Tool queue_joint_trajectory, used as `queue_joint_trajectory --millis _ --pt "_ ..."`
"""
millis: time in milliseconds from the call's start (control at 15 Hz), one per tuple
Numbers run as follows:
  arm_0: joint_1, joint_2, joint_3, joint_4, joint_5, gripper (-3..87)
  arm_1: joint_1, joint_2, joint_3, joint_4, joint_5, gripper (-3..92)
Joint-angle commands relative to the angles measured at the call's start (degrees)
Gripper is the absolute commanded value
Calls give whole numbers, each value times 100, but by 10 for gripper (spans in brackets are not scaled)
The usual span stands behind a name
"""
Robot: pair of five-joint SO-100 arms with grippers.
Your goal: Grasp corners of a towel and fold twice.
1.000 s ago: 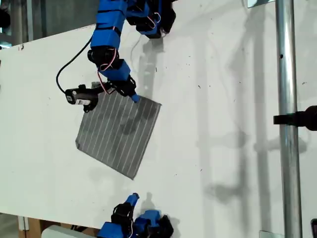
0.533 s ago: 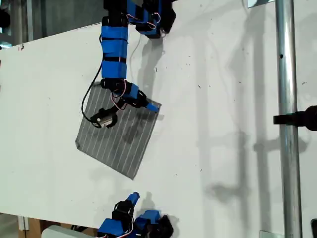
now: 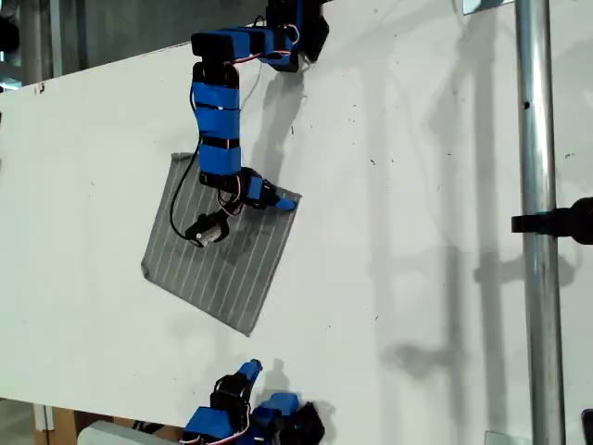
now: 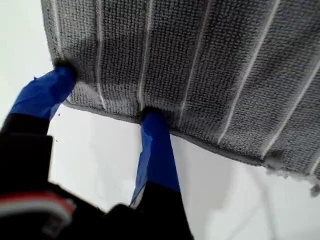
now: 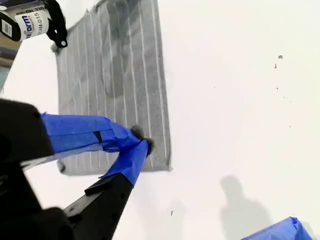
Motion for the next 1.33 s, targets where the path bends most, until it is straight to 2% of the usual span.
queue_joint_trajectory --millis 0,267,400,533,600,733,800,867,1000,1267 --pt "-79 -18 -35 -53 -70 -26 9 -141 -378 -18 79 2" --pt "-229 -202 -79 -202 26 -27 -123 -88 -439 53 149 -2" --pt "-404 -949 -369 -475 369 -27 -193 18 -439 62 176 -2" --pt "-738 -1846 -738 -826 1037 -28 -229 62 -439 97 211 -2" --pt "-958 -2039 -659 -1239 1494 -28 -246 88 -422 97 255 -2" --pt "-1521 -2443 -580 -1705 2250 -22 -325 167 -422 79 334 -2" --pt "-1670 -2654 -650 -1775 2751 113 -352 202 -422 70 387 -2" --pt "-1758 -2786 -765 -1811 3015 286 -396 229 -422 53 431 -2" --pt "-1916 -3199 -1204 -1740 3524 310 -439 246 -422 53 510 -2" --pt "-2320 -4157 -923 -2382 3735 302 -483 308 -396 44 545 -2"
